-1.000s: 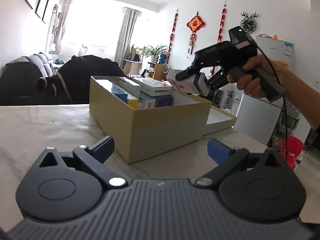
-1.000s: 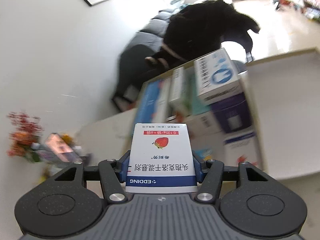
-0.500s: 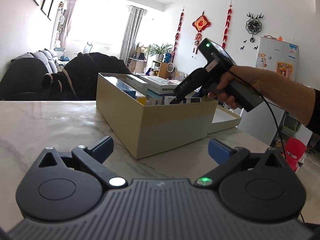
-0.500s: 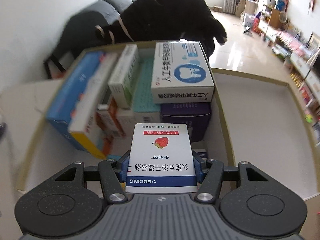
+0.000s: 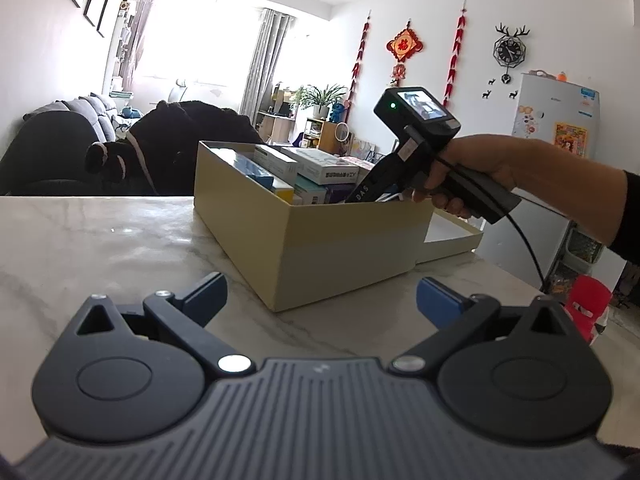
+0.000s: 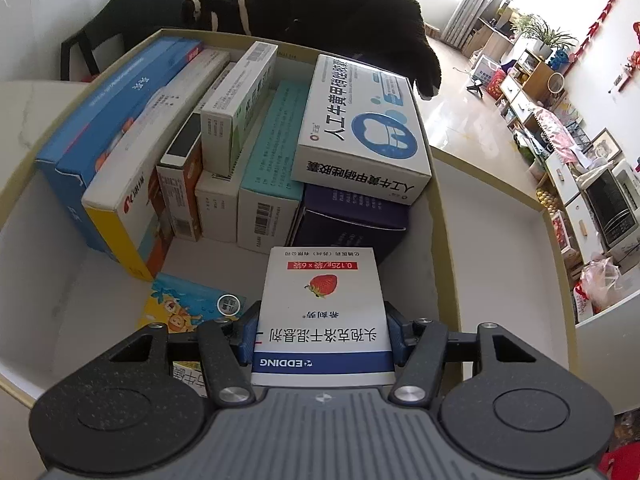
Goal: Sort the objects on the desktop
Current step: 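Lower the EDDING box into the tan box and open the right gripper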
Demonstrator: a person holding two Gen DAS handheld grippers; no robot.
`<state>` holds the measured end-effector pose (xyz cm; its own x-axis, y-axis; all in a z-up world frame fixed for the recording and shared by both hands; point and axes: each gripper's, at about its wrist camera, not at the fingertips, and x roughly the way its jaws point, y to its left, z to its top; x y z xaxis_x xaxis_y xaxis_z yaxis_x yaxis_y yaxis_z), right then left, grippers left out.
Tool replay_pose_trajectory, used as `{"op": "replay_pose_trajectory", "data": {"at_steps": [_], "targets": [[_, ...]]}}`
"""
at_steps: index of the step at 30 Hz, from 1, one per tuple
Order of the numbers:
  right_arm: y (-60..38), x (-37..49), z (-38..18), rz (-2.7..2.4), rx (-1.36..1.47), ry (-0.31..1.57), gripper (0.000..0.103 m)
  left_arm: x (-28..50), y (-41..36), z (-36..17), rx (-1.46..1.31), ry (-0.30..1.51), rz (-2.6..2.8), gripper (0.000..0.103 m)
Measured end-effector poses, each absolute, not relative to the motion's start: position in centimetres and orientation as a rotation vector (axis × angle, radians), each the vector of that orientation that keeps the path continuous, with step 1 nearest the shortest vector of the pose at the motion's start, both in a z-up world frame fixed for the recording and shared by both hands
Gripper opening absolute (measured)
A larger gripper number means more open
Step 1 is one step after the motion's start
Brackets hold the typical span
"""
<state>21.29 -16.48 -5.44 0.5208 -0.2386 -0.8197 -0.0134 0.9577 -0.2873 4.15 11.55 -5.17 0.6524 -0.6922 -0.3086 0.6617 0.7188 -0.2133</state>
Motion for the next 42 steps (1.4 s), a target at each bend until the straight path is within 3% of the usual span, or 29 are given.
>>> {"op": "replay_pose_trajectory", "data": {"at_steps": [10, 14, 18, 36, 42], "targets": [[-16.4, 21.8, -5.4, -0.131, -0.302, 1.017, 0.061, 4.1, 11.7, -5.6, -0.094, 0.39, -0.767, 0.103], [-16.2, 21.8, -5.2, -0.108, -0.307, 1.012, 0.038, 4.1, 11.8, -5.6, -0.094, 0.39, -0.765, 0.103], [-16.3, 22.0, -5.2, -0.11, -0.309, 1.021, 0.035, 4.0, 11.8, -5.5, -0.094, 0.389, -0.764, 0.103], [-16.2, 21.9, -4.5, -0.086, -0.286, 1.018, 0.038, 4.4, 11.7, -5.5, -0.094, 0.396, -0.754, 0.103], [-16.4, 21.1, -3.8, -0.072, -0.267, 0.987, 0.046, 4.8, 11.4, -5.2, -0.089, 0.403, -0.739, 0.103]]}}
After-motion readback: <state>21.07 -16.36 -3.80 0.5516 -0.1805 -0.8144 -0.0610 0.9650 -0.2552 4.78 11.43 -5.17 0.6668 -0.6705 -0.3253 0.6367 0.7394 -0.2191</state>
